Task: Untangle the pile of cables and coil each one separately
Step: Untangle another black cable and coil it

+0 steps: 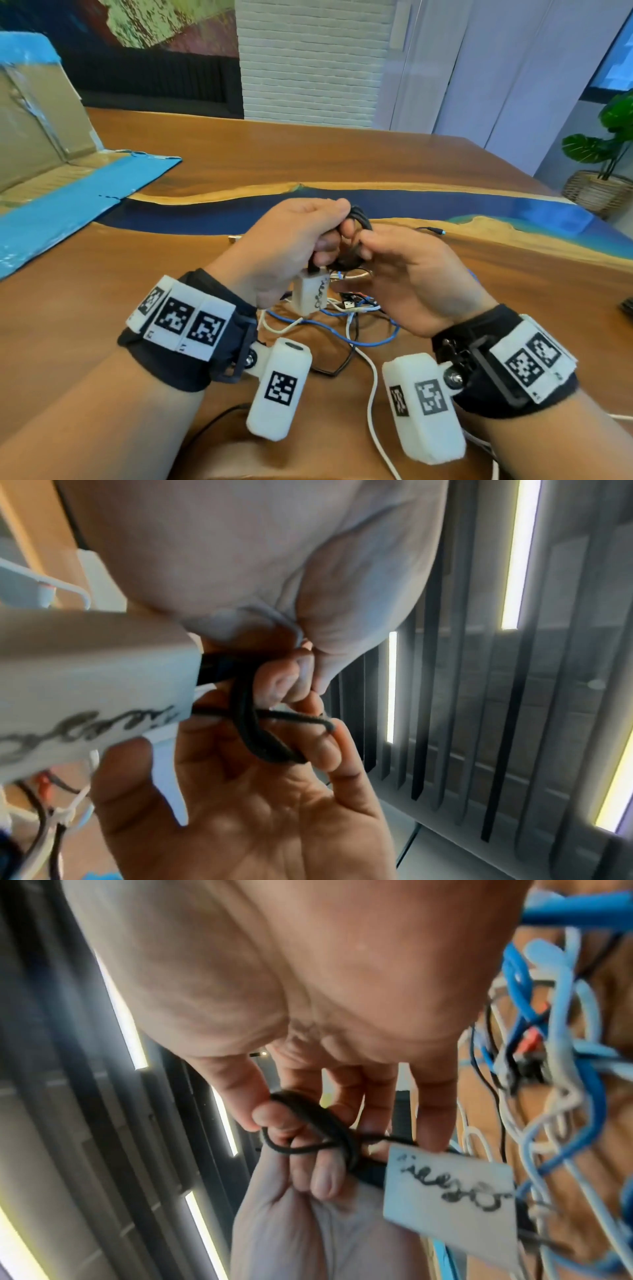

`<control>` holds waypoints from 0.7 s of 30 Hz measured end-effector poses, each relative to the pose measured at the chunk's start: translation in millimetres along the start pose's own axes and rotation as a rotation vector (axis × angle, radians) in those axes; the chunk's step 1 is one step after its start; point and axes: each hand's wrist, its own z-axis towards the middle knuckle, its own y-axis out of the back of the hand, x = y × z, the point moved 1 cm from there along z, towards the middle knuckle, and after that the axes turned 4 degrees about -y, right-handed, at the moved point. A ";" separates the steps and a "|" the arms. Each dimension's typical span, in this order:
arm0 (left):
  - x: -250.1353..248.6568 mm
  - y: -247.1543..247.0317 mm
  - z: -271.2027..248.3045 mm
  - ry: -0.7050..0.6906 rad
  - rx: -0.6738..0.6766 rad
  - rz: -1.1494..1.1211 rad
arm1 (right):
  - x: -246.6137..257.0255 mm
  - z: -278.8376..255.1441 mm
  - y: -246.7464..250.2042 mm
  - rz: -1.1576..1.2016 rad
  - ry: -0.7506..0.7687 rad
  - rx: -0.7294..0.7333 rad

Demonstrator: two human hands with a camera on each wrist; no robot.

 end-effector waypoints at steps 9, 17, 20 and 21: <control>3.8 -0.5 0.3 -0.021 0.065 0.000 | -3.7 8.5 4.1 -0.150 0.116 -0.220; 6.7 -2.5 0.3 0.013 0.065 -0.001 | -4.9 8.1 2.8 -0.273 0.274 -0.374; 6.2 -2.9 0.1 0.019 0.059 -0.034 | -5.2 7.3 0.7 -0.242 0.261 -0.380; 6.7 -3.4 0.4 0.020 0.057 -0.043 | -5.8 7.7 1.2 -0.234 0.259 -0.382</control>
